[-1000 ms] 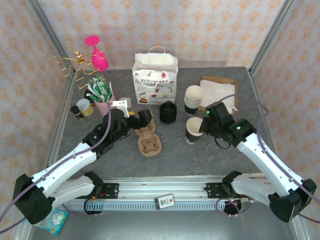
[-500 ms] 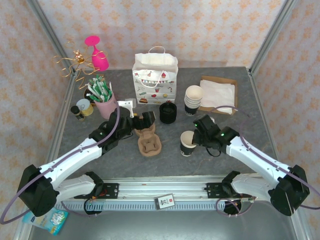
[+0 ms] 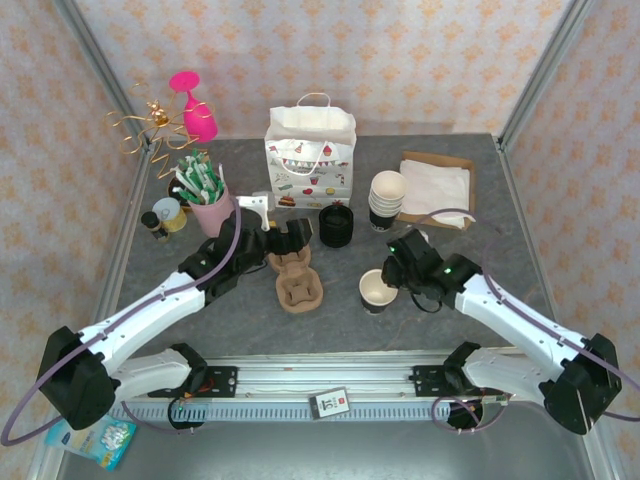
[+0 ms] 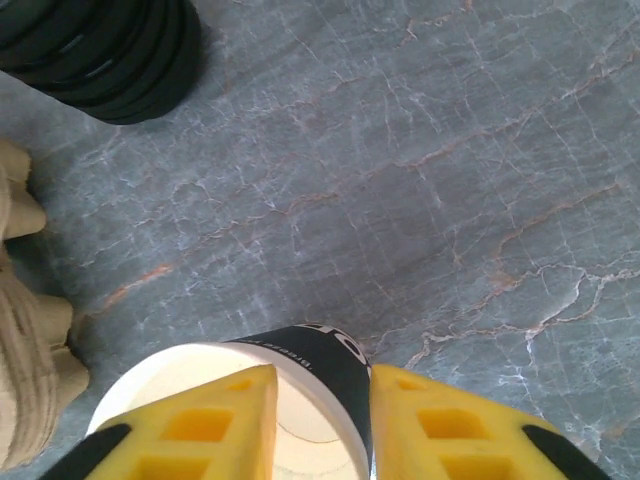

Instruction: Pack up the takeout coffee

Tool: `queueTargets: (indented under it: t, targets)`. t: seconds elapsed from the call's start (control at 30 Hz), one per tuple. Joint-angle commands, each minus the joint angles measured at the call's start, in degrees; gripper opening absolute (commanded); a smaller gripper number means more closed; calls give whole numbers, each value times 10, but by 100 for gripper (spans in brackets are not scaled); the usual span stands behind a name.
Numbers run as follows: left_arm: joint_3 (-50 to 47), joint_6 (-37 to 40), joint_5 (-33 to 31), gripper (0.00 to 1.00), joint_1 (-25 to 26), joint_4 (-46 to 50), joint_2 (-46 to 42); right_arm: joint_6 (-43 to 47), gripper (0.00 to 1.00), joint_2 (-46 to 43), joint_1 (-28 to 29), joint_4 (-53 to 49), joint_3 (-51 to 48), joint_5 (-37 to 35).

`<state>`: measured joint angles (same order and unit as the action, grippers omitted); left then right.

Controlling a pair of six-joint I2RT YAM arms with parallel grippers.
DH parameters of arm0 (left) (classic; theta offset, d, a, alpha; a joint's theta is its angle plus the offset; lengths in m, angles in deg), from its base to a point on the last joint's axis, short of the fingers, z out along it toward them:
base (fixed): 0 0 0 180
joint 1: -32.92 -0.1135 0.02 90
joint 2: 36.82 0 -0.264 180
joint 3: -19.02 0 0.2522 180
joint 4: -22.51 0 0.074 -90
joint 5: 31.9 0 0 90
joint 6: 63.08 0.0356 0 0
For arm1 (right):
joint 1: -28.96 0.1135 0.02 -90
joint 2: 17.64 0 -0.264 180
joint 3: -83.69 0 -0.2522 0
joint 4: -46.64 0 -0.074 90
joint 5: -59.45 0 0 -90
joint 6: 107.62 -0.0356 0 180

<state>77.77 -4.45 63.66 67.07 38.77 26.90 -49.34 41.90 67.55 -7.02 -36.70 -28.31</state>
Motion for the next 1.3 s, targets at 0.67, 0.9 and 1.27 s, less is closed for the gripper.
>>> queueTargets:
  t: [0.67,0.9,1.27]
  targets:
    - [390,66,-22,66,5,274,392,43,75,28,-116,10,115,92]
    - [462,92,-23,56,5,317,471,57,79,23,-141,16,99,104]
    - [502,102,-49,54,5,350,510,67,82,27,-145,19,92,106]
